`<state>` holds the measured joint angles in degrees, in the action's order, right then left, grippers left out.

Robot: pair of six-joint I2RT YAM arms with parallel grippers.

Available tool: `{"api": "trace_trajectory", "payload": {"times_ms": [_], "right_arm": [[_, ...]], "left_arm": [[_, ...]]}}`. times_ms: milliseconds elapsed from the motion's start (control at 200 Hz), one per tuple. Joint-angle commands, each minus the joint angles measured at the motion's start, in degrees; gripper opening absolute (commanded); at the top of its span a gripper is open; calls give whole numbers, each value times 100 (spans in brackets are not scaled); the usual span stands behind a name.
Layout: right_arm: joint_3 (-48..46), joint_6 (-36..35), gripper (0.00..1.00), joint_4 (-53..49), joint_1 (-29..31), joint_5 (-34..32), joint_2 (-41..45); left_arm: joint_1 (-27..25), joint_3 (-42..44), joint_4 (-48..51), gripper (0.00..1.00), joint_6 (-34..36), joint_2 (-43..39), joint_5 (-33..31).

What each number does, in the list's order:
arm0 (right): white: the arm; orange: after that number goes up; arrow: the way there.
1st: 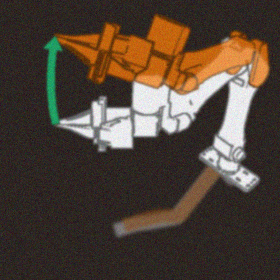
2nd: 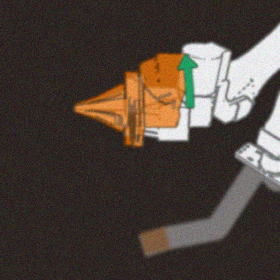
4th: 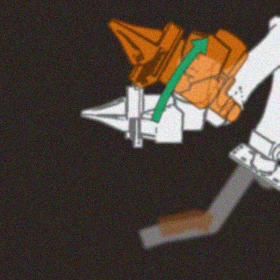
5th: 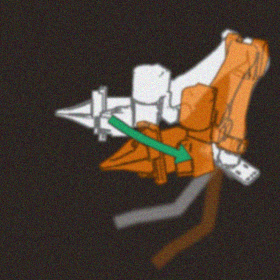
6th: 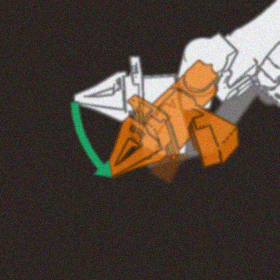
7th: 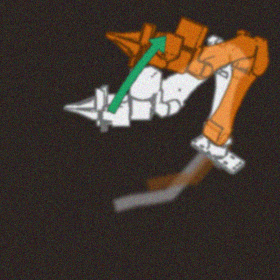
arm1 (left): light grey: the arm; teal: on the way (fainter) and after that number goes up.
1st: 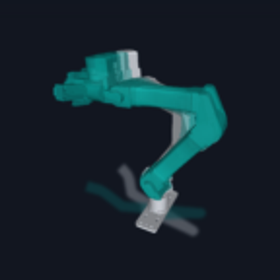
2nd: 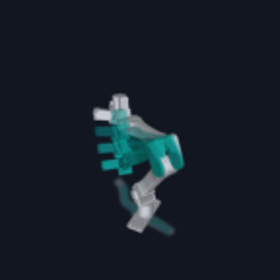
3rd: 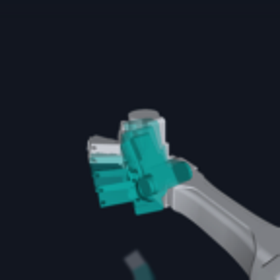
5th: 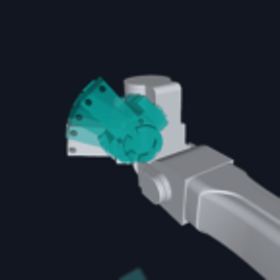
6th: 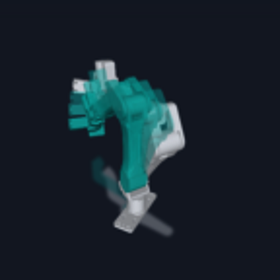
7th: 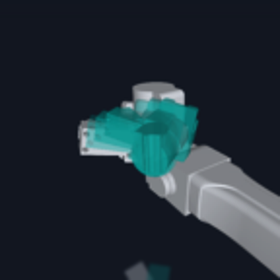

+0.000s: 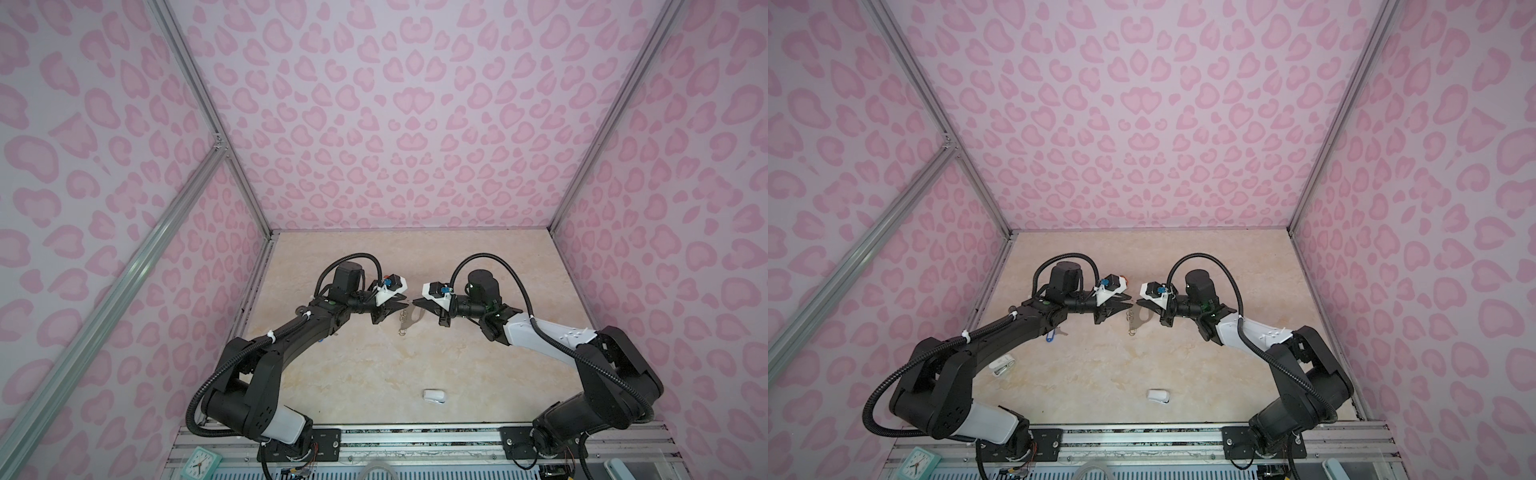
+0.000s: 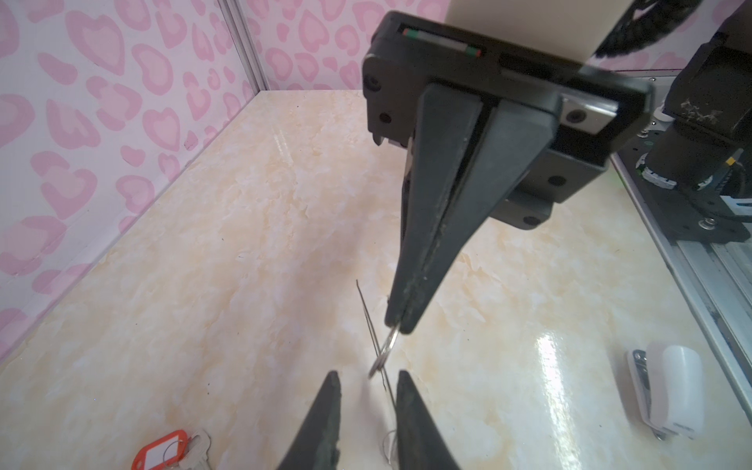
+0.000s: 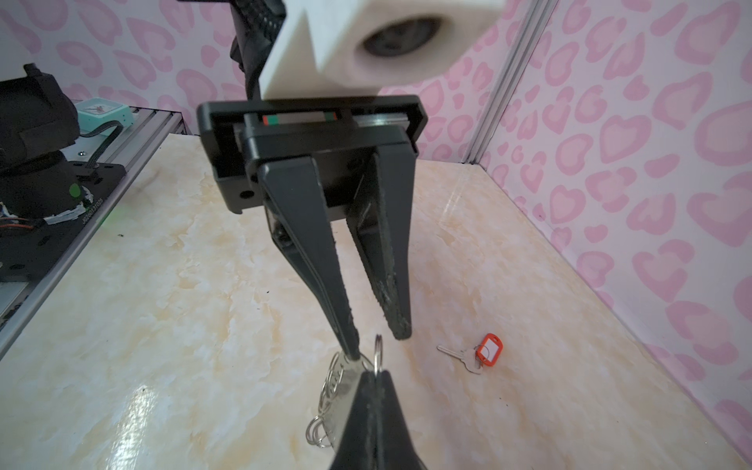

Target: Put the keys on the keyring

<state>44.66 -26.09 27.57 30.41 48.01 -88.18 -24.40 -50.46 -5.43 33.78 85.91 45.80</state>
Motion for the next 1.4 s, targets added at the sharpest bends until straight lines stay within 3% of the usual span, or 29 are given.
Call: {"api": "trace_trajectory", "payload": {"times_ms": [0, 520, 950, 1030, 1120, 1395], "right_arm": [[29, -15, 0, 73, 14, 106, -36], [58, -103, 0, 2, 8, 67, -51], [66, -55, 0, 7, 8, 138, -20], [107, -143, 17, -306, 4, 33, 34], [169, -480, 27, -847, -3, -257, 174], [158, -542, 28, -888, -38, -417, 299]], "left_arm": [[-45, -76, 18, 24, 102, 64, -8], [-95, -120, 178, 21, 208, -166, 54], [-126, -236, 285, 3, 200, -129, 161], [-206, -333, 465, 3, 208, -184, -134], [-297, -508, 807, 3, 227, -221, -550], [-450, -755, 1485, 3, 328, -322, -1278]]}}
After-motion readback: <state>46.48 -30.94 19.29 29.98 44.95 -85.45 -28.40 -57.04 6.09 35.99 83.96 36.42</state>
